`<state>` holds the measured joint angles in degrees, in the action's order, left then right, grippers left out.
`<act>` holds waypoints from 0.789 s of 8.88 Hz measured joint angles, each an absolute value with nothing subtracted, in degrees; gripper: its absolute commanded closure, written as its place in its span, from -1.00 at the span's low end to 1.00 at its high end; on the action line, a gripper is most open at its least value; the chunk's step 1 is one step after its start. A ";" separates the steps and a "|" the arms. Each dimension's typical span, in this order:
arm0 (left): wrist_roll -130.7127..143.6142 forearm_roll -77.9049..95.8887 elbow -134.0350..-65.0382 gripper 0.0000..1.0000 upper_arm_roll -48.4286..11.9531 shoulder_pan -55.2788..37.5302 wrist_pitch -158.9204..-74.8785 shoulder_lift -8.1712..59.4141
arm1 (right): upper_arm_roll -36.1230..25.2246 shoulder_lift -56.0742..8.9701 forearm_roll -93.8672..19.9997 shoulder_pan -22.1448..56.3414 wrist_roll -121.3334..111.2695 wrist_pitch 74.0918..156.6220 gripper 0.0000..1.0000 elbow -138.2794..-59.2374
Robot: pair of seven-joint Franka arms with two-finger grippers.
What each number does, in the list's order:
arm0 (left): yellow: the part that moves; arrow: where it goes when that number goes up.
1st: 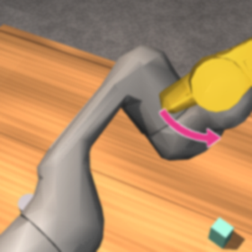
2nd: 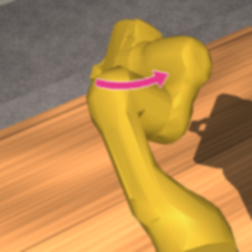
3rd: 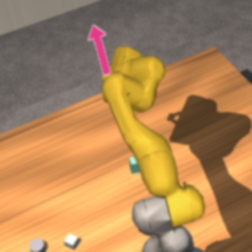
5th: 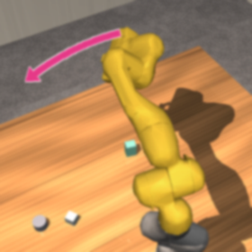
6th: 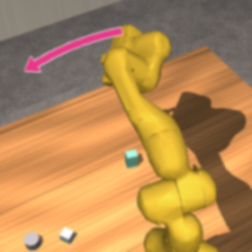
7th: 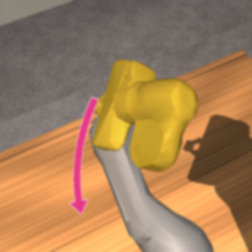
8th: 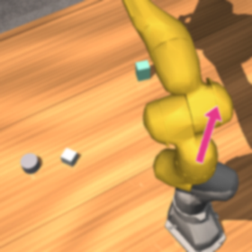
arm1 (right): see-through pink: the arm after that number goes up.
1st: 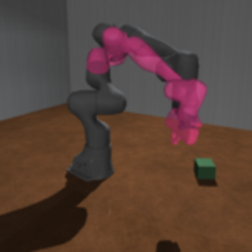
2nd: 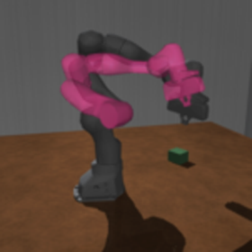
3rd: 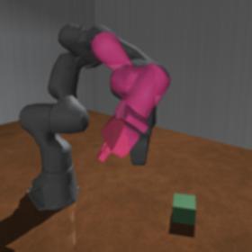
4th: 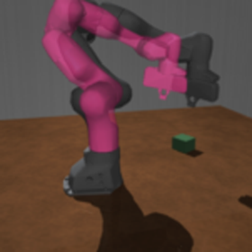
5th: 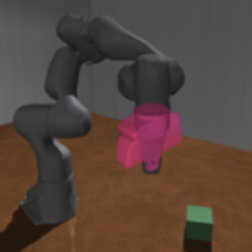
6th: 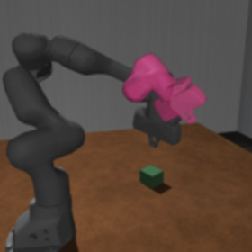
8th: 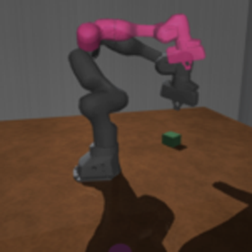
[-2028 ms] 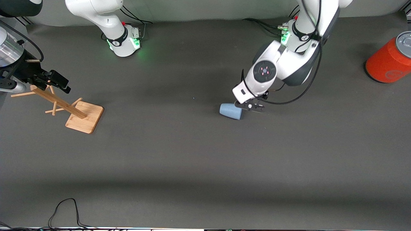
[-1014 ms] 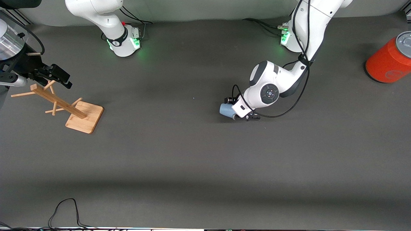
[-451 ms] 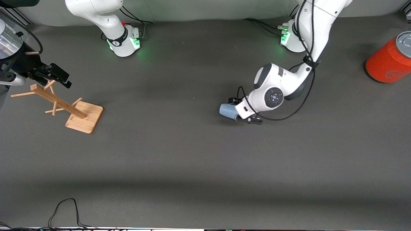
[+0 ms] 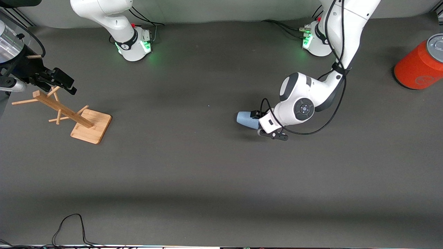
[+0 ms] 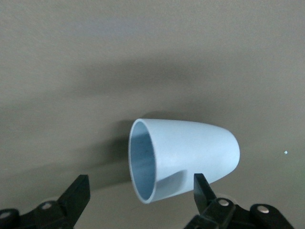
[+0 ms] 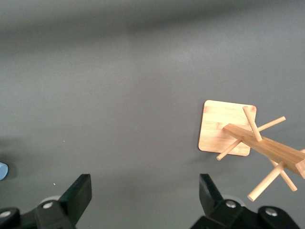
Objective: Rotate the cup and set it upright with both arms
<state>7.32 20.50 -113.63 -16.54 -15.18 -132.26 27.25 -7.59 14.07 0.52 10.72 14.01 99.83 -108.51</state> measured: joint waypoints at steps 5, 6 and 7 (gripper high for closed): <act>8.11 31.43 -112.74 1.00 -18.09 -15.71 -133.31 28.88 | -7.35 14.08 0.52 10.99 14.01 99.77 -1.00 -108.51; 9.54 31.29 -112.26 1.00 -18.75 -15.77 -133.30 28.60 | -7.20 14.08 0.52 11.00 14.01 99.77 -1.00 -108.51; 11.66 29.07 -111.58 1.00 -19.18 -16.39 -133.29 28.40 | -7.15 14.08 0.52 11.04 14.01 99.72 -1.00 -108.51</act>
